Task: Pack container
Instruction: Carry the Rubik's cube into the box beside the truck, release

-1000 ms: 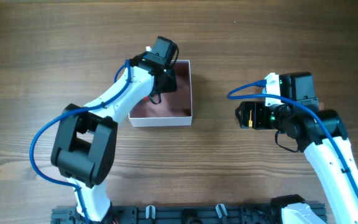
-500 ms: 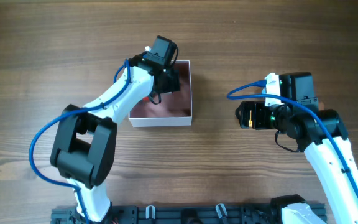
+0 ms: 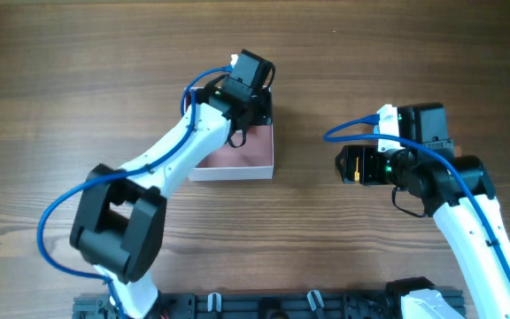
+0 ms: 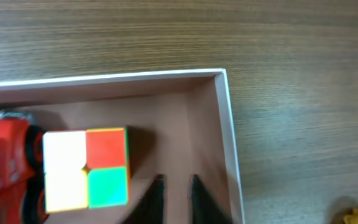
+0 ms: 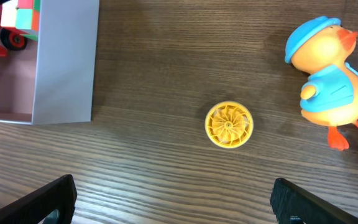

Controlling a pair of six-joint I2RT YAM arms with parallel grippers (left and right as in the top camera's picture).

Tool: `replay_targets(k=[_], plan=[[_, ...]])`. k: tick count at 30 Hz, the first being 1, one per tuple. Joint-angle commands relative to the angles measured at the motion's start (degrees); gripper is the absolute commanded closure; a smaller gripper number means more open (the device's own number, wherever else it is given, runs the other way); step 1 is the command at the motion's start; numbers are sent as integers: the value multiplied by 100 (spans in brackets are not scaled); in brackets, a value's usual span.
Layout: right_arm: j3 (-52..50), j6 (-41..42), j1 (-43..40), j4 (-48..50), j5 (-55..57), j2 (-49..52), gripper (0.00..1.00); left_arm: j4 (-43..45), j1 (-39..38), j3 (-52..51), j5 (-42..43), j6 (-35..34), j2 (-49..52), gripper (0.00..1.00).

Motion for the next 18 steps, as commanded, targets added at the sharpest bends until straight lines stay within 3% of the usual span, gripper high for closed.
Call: replay_targets(k=[1, 9, 18], plan=[[105, 17, 28, -7, 136, -2, 0, 186, 59, 15, -33, 35, 243, 95], [105, 17, 28, -9, 133, -2, 0, 472, 133, 15, -39, 35, 833, 96], [105, 20, 28, -7, 133, -2, 0, 177, 573, 15, -262, 35, 905, 96]])
